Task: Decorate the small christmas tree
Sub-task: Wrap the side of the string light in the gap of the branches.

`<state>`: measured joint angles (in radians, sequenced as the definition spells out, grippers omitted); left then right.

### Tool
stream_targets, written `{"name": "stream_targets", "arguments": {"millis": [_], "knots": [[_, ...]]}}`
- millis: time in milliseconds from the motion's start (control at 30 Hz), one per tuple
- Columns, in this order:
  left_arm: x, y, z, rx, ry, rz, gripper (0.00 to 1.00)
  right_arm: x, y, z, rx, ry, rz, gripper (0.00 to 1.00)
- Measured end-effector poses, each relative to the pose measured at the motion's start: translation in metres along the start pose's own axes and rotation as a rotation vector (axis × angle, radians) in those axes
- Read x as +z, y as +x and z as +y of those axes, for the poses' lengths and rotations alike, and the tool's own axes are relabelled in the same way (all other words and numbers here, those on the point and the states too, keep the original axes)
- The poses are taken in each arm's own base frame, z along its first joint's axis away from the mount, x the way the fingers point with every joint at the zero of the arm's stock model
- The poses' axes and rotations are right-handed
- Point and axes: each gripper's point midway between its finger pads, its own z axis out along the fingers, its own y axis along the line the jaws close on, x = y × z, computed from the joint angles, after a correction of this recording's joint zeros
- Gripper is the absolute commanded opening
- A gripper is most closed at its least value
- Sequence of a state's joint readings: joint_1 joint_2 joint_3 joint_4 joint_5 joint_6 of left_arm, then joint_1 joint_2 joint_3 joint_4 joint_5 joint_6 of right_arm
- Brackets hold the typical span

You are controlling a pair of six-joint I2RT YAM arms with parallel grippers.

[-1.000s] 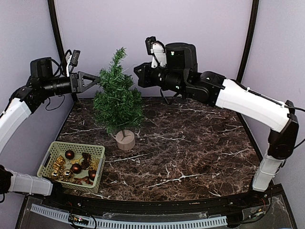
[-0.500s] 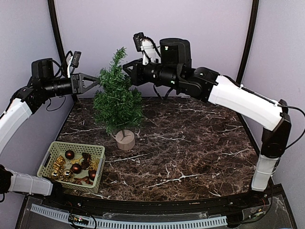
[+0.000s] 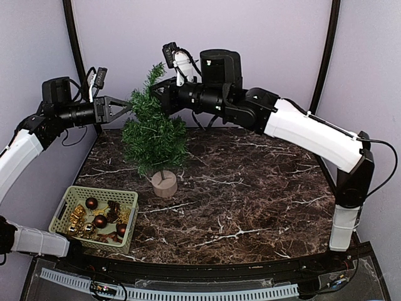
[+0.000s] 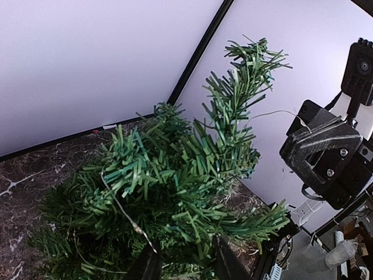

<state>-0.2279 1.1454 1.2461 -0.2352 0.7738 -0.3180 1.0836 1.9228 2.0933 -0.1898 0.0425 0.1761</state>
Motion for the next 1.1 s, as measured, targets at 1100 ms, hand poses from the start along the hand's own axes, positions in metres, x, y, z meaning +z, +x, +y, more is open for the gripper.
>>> {"name": "stream_targets", "arguments": {"millis": [1100], "knots": [[0.007,-0.031,0.064,0.022,-0.182,-0.089,0.21,-0.030,0.051,-0.038,0.130,0.168,0.090,0.00]]}}
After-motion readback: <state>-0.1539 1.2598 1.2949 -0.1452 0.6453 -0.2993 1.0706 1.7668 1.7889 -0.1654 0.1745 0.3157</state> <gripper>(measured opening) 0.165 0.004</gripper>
